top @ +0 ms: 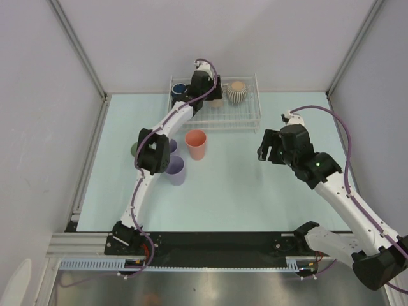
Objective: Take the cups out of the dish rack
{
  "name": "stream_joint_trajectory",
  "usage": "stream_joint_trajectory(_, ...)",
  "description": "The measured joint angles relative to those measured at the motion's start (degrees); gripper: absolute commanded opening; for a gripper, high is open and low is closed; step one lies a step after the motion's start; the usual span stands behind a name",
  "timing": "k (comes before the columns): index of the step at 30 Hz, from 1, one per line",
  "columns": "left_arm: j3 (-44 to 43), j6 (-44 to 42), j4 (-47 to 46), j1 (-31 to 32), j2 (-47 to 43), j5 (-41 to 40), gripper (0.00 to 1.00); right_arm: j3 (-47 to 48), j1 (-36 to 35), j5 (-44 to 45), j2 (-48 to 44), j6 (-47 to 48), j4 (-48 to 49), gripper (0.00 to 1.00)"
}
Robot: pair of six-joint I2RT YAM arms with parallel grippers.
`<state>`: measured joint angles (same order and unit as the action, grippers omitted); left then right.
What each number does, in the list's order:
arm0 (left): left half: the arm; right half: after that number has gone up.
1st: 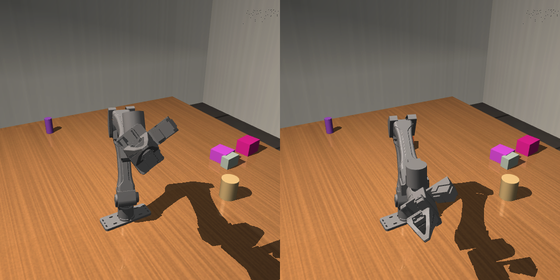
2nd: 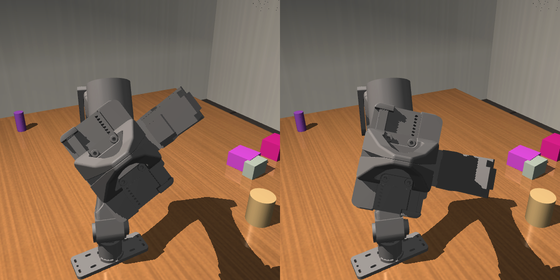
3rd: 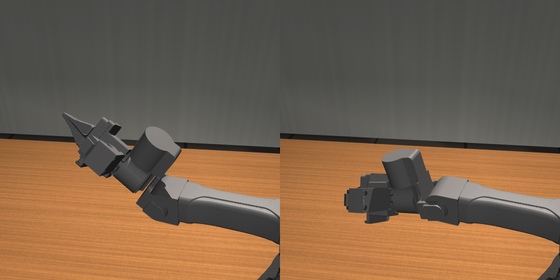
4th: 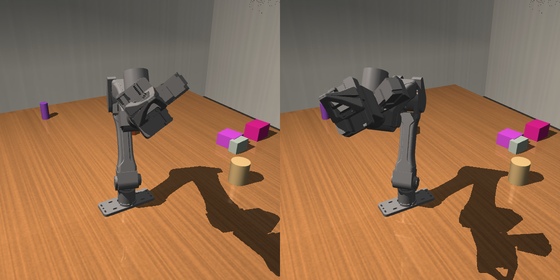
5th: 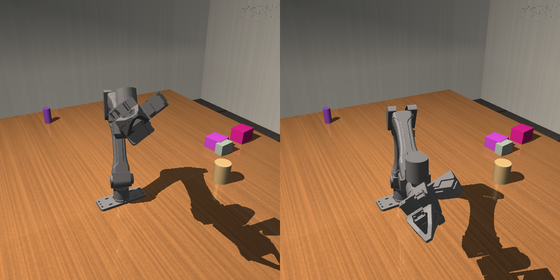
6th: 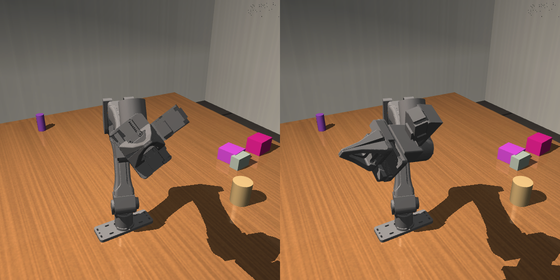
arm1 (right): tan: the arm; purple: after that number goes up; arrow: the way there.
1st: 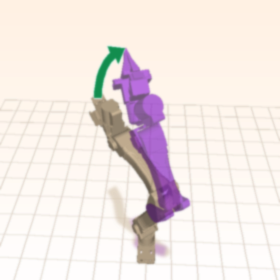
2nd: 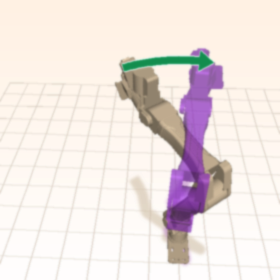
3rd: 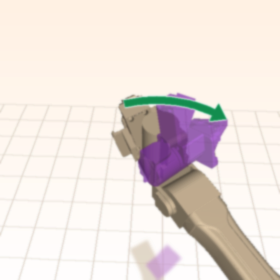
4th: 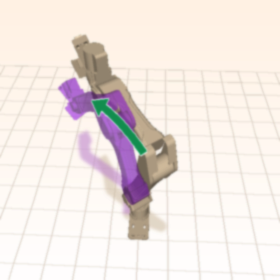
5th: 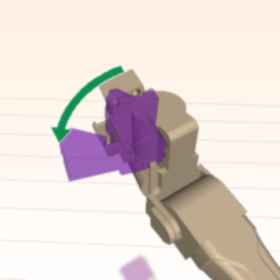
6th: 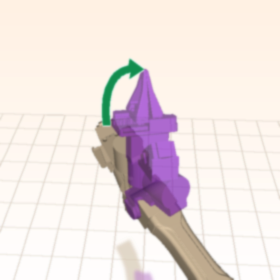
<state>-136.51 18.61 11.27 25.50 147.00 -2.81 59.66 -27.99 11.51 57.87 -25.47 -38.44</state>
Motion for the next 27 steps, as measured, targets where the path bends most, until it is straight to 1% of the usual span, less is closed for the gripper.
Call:
stream_joint_trajectory(1,0.00,-0.02,-0.07,0.02,0.00,-0.02,0.60,-0.09,0.00,-0.02,-0.02,0.00,0.00,0.76)
stream_joint_trajectory(2,0.00,-0.04,-0.17,0.02,0.00,0.00,0.51,-0.11,0.00,0.00,-0.04,0.00,-0.09,0.76)
stream_joint_trajectory(3,0.00,-0.07,-0.39,0.04,0.00,-0.02,0.49,-0.15,0.00,-0.02,-0.04,0.00,-0.07,0.75)
stream_joint_trajectory(4,0.00,-0.11,-0.72,0.07,0.00,-0.11,0.44,-0.24,0.00,-0.02,-0.04,0.00,-0.09,0.75)
stream_joint_trajectory(5,0.00,-0.28,-1.31,0.11,0.00,-0.42,0.32,-0.33,0.00,-0.02,-0.04,0.00,-0.07,0.75)
stream_joint_trajectory(6,0.00,-0.35,-1.73,0.11,-0.07,-0.50,0.27,-0.44,0.00,-0.02,-0.04,0.00,-0.07,0.75)
stream_joint_trajectory(7,0.02,-0.33,-1.84,0.13,-0.07,-0.55,0.09,-0.57,0.00,-0.02,-0.07,0.00,-0.09,0.75)
stream_joint_trajectory(8,0.22,-0.48,-1.88,0.15,-0.07,-0.63,0.02,-0.63,0.00,-0.07,-0.07,-0.02,-0.09,0.75)
stream_joint_trajectory(9,0.55,-0.85,-1.84,0.20,-0.07,-0.79,0.00,-0.74,0.00,-0.13,-0.09,-0.02,-0.07,0.75)
stream_joint_trajectory(16,3.69,-0.72,-1.70,0.31,-0.33,-1.75,0.01,-0.79,0.00,-0.46,-0.35,-0.24,-0.02,0.75)
stream_joint_trajectory(17,4.15,-0.74,-1.64,0.31,-0.44,-1.88,0.04,-0.79,0.00,-0.46,-0.44,-0.33,-0.02,0.75)
stream_joint_trajectory(18,4.59,-0.81,-1.64,0.35,-0.68,-2.01,0.11,-0.79,0.00,-0.48,-0.50,-0.44,0.00,0.75)
stream_joint_trajectory(19,4.90,-0.92,-1.55,0.37,-0.83,-2.10,0.31,-0.83,0.00,-0.48,-0.57,-0.46,0.11,0.75)
stream_joint_trajectory(21,5.84,-1.51,-1.40,0.48,-1.70,-2.45,0.48,-1.03,0.00,-0.61,-0.81,-0.55,0.31,0.76)
stream_joint_trajectory(22,6.36,-1.66,-1.31,0.57,-2.38,-2.60,0.63,-1.18,0.00,-0.68,-0.94,-0.63,0.42,0.76)
stream_joint_trajectory(23,6.78,-1.84,-1.14,0.66,-3.15,-2.64,0.69,-1.29,0.00,-0.83,-1.01,-0.68,0.48,0.76)
stream_joint_trajectory(25,7.13,-2.29,-1.07,0.92,-4.48,-2.82,0.76,-1.40,0.00,-0.96,-1.03,-0.72,0.57,0.76)
stream_joint_trajectory(27,7.43,-2.49,-1.01,1.31,-6.29,-3.28,0.79,-1.40,0.00,-1.07,-1.03,-0.81,0.59,0.76)
